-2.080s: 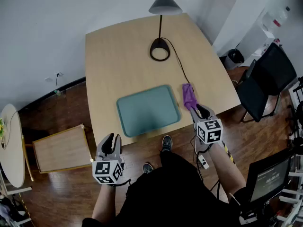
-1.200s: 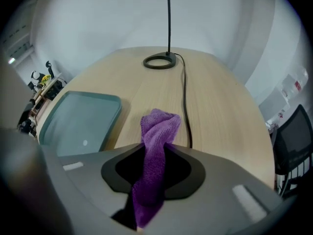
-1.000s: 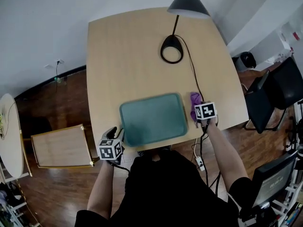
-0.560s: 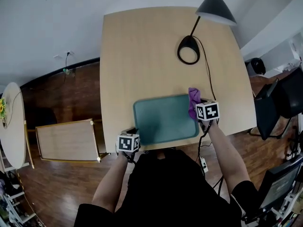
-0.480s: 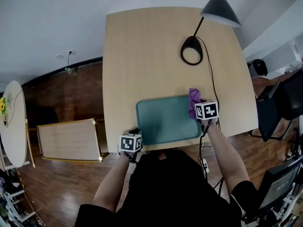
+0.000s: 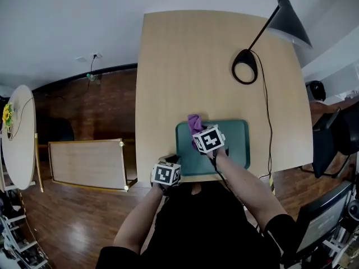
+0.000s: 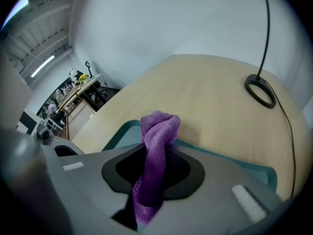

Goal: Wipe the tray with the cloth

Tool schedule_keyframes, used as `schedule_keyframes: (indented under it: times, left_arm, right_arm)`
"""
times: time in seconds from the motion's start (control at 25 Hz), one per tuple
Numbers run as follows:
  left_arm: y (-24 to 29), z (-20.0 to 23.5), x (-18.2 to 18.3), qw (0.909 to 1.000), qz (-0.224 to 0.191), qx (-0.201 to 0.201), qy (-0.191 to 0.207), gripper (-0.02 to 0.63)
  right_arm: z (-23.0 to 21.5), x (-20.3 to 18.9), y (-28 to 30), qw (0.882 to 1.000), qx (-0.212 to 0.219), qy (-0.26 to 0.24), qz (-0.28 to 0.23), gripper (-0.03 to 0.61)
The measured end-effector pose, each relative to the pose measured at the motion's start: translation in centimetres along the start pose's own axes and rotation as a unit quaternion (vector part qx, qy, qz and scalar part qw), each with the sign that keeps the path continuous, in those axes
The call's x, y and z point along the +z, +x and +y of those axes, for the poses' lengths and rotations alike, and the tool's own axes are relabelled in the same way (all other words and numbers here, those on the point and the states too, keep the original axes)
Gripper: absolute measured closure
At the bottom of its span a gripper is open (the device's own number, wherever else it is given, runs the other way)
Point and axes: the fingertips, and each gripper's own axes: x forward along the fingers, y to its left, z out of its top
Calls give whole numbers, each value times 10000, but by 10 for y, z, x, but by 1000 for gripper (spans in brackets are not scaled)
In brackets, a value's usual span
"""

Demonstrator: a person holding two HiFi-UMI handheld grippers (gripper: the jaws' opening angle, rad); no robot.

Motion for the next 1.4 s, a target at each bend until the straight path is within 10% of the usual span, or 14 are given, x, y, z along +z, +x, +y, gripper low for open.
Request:
schedule_keyframes:
  times: [0.56, 1.16, 1.4]
  left_arm:
    - [-2, 2, 2, 9997, 50, -235, -29, 534]
    - [-1, 12, 1, 9998, -37, 175, -117, 540]
    - [0, 10, 3, 9996, -33, 216, -169, 541]
  right_arm:
    - [60, 0, 24, 9981, 420, 417, 176, 486]
    - [-153, -114, -80, 9856, -937, 1403, 82, 486]
    - [-176, -122, -92, 9863, -1163, 1167, 70, 488]
